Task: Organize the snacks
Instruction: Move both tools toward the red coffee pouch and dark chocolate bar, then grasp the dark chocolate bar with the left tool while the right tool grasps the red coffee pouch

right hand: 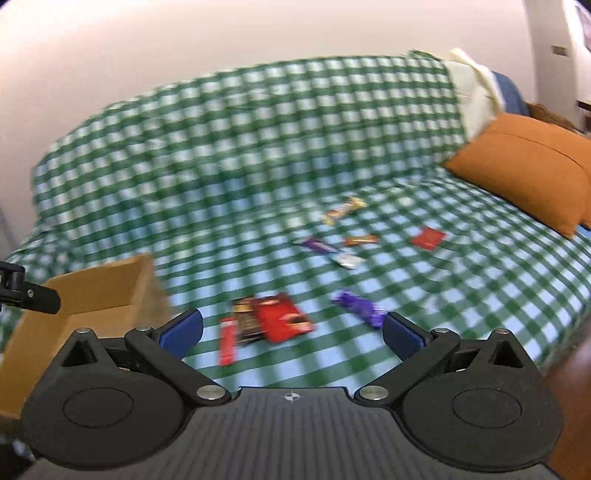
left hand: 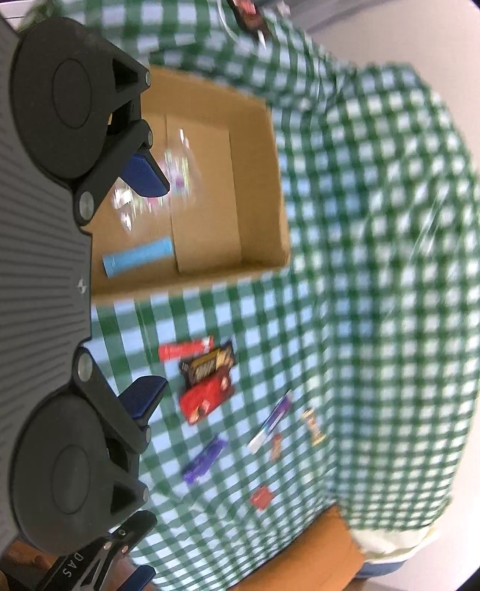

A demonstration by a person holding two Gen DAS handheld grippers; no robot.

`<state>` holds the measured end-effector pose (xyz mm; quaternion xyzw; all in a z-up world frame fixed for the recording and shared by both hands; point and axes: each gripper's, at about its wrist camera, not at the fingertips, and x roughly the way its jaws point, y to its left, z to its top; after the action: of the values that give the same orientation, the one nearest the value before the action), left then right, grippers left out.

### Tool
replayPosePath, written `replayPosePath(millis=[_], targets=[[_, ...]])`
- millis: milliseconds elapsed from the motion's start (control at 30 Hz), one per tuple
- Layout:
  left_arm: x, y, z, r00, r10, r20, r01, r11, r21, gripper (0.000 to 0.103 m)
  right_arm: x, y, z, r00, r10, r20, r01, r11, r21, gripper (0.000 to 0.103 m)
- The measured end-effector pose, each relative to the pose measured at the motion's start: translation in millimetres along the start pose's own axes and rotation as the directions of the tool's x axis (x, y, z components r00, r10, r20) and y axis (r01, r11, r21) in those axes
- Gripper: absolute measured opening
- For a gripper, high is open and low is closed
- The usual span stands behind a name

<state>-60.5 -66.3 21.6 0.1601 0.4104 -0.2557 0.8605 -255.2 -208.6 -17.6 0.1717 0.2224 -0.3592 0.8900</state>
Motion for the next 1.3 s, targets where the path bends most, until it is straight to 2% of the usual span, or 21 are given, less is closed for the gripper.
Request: replayPosePath(millis=[133, 233, 400, 600, 667, 733, 800, 900, 1067, 1133, 1200, 1233, 1300], targets=[[56, -36, 24, 0.994, -0.037, -0.106, 0.040, 0.999, 0.025, 0.103, 31, -32, -1, 0.998, -0.049, -0.032, 0.051, 0.997, 0.049, 0.103], [102, -61, 37, 0.982, -0.036, -0.186, 0.045, 0.998, 0.040, 0.103, 54, -55, -1, 0.996, -0.069, -0.050, 0.073, 0.994, 0.082, 0.103], [187, -100, 50, 0.952, 0.030, -0.303, 0.010, 0.992, 0.128, 0.103, 100, -81, -3, 0.992, -0.096, -0.085, 0.105, 0.988, 0.110, 0.103], [264, -118, 65, 0.932, 0.085, -0.351, -0.028, 0.986, 0.164, 0.103, 170, -97, -4, 0.983, -0.065, -0.174, 0.086, 0.990, 0.116, 0.103], [280, -116, 68, 0.925, 0.101, -0.367, -0.041, 0.985, 0.168, 0.103, 188, -94, -6, 0.979, -0.036, -0.203, 0.057, 0.993, 0.100, 0.103], [291, -112, 70, 0.922, 0.113, -0.371, -0.055, 0.985, 0.166, 0.103, 205, -86, -9, 0.970, 0.032, -0.239, -0.015, 0.997, 0.071, 0.103], [302, -108, 74, 0.917, 0.127, -0.378, -0.068, 0.984, 0.166, 0.103, 223, -73, -13, 0.953, 0.109, -0.282, -0.105, 0.994, 0.029, 0.103], [319, -103, 82, 0.907, 0.130, -0.401, -0.069, 0.984, 0.162, 0.103, 247, -48, -18, 0.926, 0.174, -0.334, -0.197, 0.980, -0.037, 0.103], [338, -102, 95, 0.902, 0.040, -0.431, 0.003, 0.995, 0.098, 0.103, 278, -7, -24, 0.898, 0.200, -0.392, -0.272, 0.952, -0.137, 0.103], [348, -103, 99, 0.896, 0.006, -0.444, 0.032, 0.997, 0.077, 0.103, 289, 6, -26, 0.899, 0.186, -0.396, -0.280, 0.940, -0.193, 0.103], [360, -103, 99, 0.880, -0.012, -0.475, 0.051, 0.996, 0.068, 0.103, 298, 17, -27, 0.915, 0.158, -0.372, -0.267, 0.927, -0.263, 0.103], [365, -102, 99, 0.871, -0.020, -0.490, 0.053, 0.997, 0.055, 0.103, 303, 18, -27, 0.921, 0.137, -0.365, -0.250, 0.927, -0.282, 0.103], [370, -95, 100, 0.867, -0.040, -0.496, 0.050, 0.999, 0.006, 0.103, 311, 13, -22, 0.933, 0.099, -0.345, -0.201, 0.941, -0.274, 0.103]])
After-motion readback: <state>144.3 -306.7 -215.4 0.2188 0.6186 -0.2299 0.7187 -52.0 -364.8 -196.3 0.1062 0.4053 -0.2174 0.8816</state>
